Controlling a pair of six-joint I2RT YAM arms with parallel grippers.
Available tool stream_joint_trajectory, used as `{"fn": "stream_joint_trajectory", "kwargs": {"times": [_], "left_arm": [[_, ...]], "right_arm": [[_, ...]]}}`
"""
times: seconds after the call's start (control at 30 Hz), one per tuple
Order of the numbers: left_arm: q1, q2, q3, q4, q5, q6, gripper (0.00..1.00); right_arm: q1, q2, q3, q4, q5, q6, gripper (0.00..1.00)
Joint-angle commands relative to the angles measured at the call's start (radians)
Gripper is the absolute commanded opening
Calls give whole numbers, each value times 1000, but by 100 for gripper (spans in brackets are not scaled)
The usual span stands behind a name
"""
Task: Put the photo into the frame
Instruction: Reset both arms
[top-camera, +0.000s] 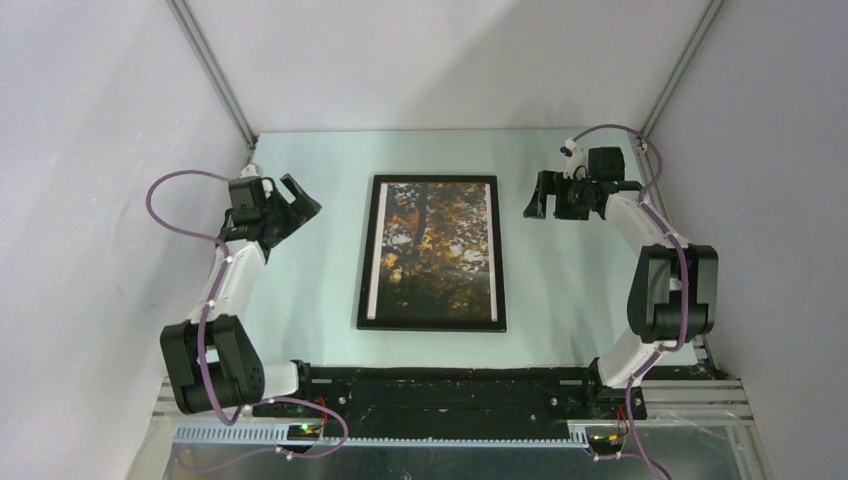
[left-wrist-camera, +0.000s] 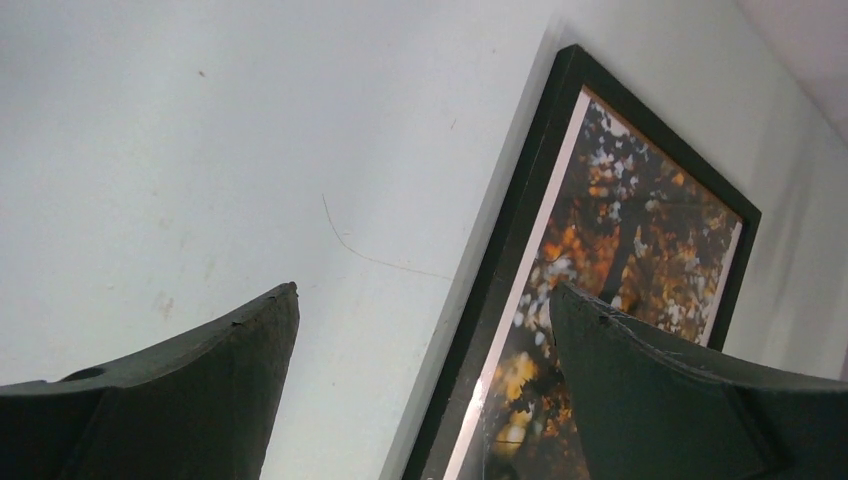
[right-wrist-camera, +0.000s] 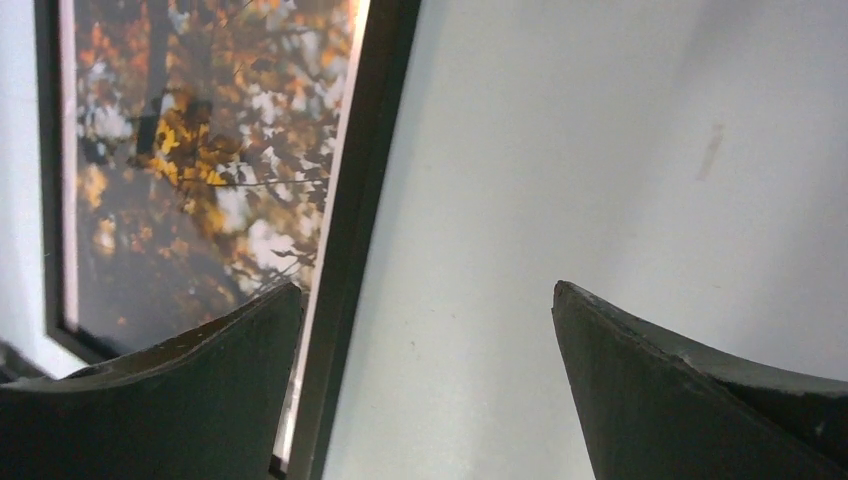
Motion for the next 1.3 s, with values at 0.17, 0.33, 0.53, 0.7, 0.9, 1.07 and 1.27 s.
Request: {"fn": "stream_joint_trajectory", "kwargs": {"times": [0.17,0.33,0.53,0.7,0.9,1.07,1.27], "left_arm": [[4,-227,-4,42,-184,100,100],[4,-348,-61,92,-288,142,100],[6,-410,-90,98,-386,225,100],[12,-470,-163,164,-347,314,100],[12,-587,-309,268,-138,431,100],[12,-635,-353,304,-38,441,100],[12,-636,-368,328,-20,498,100]], "right_arm": [[-2,-245,6,-58,300,-127,99],[-2,-351,-27,-63,358,-135,99],[-2,-480,-90,-42,483,-127,100],[-50,-582,-152,-63,507,-104,100],[-138,-696,-203,-110,361,-73,100],[-245,-832,-294,-56,184,-40,99],[-281,-922,-345,-31,139,-91,100]]}}
